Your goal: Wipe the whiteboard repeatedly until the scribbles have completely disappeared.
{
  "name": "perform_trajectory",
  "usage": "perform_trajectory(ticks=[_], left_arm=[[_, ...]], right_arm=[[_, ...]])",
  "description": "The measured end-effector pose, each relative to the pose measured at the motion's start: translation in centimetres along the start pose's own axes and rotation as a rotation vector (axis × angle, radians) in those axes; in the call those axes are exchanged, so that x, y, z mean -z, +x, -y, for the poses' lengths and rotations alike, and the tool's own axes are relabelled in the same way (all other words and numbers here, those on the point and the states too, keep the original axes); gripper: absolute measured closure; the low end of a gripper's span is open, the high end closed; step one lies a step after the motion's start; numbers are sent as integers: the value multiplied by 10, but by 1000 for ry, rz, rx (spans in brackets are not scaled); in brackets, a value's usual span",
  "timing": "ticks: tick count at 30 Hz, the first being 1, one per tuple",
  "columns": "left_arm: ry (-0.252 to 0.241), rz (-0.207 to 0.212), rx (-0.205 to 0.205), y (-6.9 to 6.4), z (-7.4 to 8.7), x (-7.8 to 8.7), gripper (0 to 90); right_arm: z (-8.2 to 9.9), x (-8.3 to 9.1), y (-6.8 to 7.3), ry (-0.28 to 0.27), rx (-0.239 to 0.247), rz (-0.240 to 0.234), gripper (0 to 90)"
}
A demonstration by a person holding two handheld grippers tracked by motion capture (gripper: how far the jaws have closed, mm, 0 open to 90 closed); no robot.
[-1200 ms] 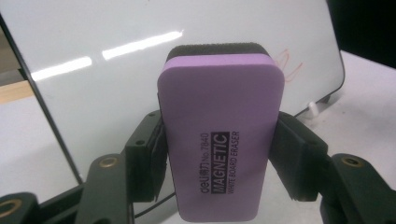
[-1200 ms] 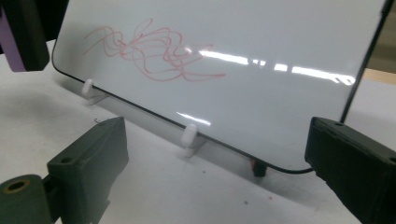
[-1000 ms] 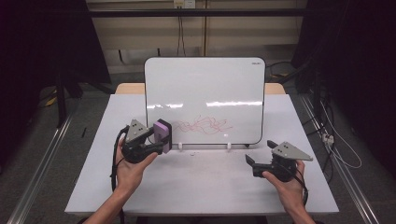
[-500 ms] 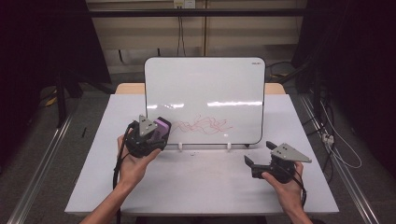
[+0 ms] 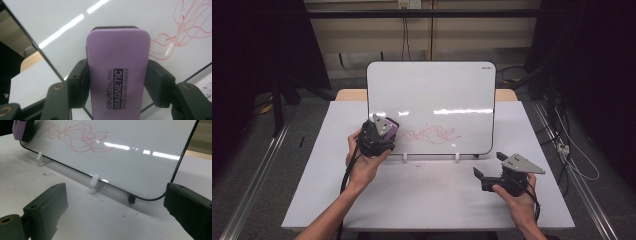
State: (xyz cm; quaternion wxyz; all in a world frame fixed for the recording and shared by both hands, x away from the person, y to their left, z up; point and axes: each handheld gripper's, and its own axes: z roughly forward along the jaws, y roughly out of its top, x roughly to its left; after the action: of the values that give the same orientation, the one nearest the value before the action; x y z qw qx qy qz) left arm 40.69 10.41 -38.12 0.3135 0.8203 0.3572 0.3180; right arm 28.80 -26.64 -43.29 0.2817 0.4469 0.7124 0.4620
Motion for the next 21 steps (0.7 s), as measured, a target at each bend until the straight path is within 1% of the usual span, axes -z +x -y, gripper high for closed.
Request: perform_trajectory(ticks=[2, 3, 5, 6, 9, 10, 11, 12, 14, 16, 17, 18, 19, 20, 21], left_arm=[[3, 5, 0, 0, -1, -2, 414], [2, -4, -6, -1, -1, -6, 414], [0, -4, -3, -2, -2, -8, 414], [0, -8, -14, -3, -3, -12, 413], [-8, -19, -22, -4, -2, -15, 414], [-8, -28, -36, -5, -2, -16, 414], [-8, -28, -36, -5, -2, -16, 414], [-7, -38, -54, -7, -2, -17, 414], [-14, -46, -58, -8, -1, -17, 414], [-17, -48, -61, -8, -1, -17, 414], [-10, -45, -71, -9, -1, -17, 414], [-10, -43, -80, -14, -1, -18, 414], [-10, -43, -80, -14, -1, -18, 414], [-5, -38, -116, -21, -1, -19, 414], [-5, -38, -116, -21, -1, -19, 414]], right_arm=[[0, 0, 0, 0, 0, -3, 50], [0, 0, 0, -1, 1, -3, 51], [0, 0, 0, -2, 2, -4, 51], [0, 0, 0, -3, 4, -5, 51], [0, 0, 0, -2, 1, -4, 51], [0, 0, 0, -3, 1, -3, 51], [0, 0, 0, -3, 1, -3, 51], [0, 0, -1, -3, 0, -4, 51], [0, 0, -1, -2, 1, -4, 51], [0, 0, 0, -4, 3, -3, 51], [0, 0, 0, -4, 3, -3, 51], [0, 0, 0, -4, 4, -3, 52], [0, 0, 0, -4, 5, -4, 52], [0, 0, 0, -3, 5, -6, 52], [0, 0, 0, -3, 7, -6, 52]])
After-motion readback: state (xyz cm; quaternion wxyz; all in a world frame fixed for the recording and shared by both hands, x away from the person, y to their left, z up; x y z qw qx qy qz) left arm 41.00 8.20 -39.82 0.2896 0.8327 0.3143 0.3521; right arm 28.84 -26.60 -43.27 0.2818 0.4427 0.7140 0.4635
